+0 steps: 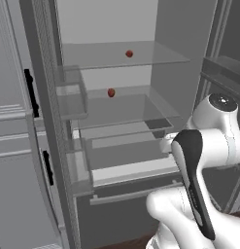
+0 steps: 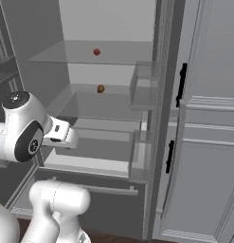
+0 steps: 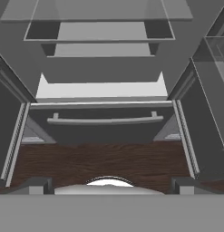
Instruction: Take the strawberry from the fridge and place it on top of the pancake, located on the dining counter.
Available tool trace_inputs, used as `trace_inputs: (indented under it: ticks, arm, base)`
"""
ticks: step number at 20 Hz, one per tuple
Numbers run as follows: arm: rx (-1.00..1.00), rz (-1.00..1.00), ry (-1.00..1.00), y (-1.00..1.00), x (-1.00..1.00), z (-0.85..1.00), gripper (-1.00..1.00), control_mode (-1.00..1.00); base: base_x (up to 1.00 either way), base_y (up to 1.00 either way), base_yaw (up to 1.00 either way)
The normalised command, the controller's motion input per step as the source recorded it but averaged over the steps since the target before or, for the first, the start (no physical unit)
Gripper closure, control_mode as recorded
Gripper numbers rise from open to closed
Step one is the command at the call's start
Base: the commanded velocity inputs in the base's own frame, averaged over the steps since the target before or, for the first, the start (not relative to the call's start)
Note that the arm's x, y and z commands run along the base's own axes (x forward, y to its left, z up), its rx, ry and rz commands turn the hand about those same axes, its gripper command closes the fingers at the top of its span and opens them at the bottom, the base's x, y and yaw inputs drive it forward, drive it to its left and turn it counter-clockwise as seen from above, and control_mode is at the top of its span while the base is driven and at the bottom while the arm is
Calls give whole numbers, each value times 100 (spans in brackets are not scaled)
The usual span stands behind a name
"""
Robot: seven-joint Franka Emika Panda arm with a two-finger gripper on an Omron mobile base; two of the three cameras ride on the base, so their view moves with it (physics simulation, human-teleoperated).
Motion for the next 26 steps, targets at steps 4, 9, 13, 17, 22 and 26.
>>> trace_inputs:
  ticks: [4, 9, 13, 17, 22, 26]
  arm:
    - [0, 0, 0, 0, 0, 0, -100, 100]
    - [0, 0, 0, 0, 0, 0, -100, 100]
    - [0, 0, 0, 0, 0, 0, -100, 100]
    - [0, 0, 0, 0, 0, 0, -100, 100]
    - [0, 0, 0, 0, 0, 0, -100, 100]
    - [0, 0, 0, 0, 0, 0, -100, 100]
  base:
    - [61, 21, -3]
    - [53, 18, -2]
    - [39, 10, -2]
    - [41, 15, -1]
    - [45, 14, 0]
    - [36, 6, 0]
